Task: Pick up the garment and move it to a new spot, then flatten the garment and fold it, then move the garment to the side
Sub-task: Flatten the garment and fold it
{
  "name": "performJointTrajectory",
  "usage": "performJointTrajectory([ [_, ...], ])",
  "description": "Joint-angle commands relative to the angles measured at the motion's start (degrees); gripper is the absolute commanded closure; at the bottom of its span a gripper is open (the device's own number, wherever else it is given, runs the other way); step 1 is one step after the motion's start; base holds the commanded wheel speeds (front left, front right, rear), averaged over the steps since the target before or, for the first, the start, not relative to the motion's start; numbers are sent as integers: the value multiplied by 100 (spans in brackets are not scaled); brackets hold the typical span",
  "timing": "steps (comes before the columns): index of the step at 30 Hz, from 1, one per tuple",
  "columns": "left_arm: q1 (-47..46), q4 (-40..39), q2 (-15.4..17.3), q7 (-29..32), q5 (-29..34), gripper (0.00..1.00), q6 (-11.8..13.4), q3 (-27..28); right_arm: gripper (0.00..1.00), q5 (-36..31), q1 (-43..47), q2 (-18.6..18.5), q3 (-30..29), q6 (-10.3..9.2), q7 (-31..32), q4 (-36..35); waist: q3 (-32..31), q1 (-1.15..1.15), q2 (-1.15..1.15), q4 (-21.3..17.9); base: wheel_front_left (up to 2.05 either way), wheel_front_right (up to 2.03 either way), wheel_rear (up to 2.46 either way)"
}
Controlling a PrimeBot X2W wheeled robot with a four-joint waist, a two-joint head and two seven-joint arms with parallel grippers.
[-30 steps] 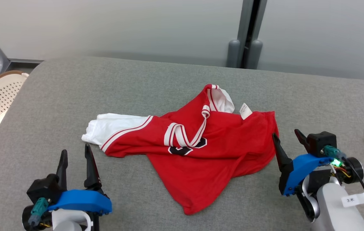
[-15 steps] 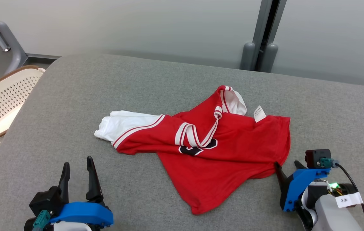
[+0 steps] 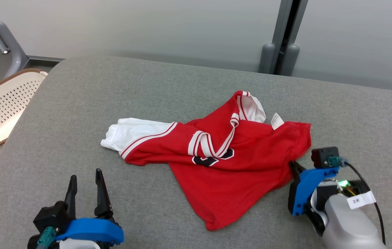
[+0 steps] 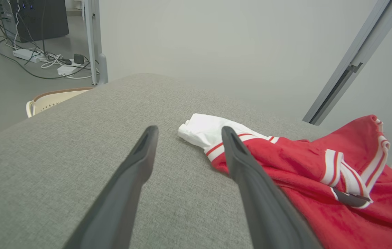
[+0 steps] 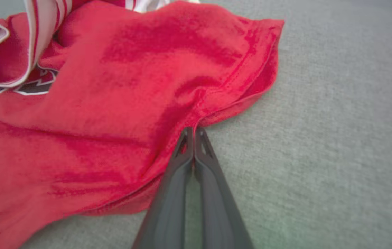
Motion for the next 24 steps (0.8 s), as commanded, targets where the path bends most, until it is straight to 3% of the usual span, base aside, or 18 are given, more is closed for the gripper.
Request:
performJointTrajectory([
  [1, -33, -32, -9, -15, -17, 0, 27, 1, 100, -92, -131, -14, -45, 0, -56, -13, -2, 0, 0, -10, 0, 0, 0],
  [6, 17, -132, -10, -14, -33, 0, 58, -26, 100, -660, -328, -220, -642, 0, -127, -286, 2, 0, 0, -69, 0, 0, 0],
  [18, -276, -458, -7, -15, -132, 0, 11, -630, 100, -1672, -895, -1478, -1644, 0, 589, -1012, 371, 0, 0, 184, 0, 0, 0],
  [24, -436, -524, -8, -15, -158, 0, 27, -999, 100, -2050, -1269, -1614, -1989, 0, 444, -1200, 543, 0, 0, 324, 0, 0, 0],
])
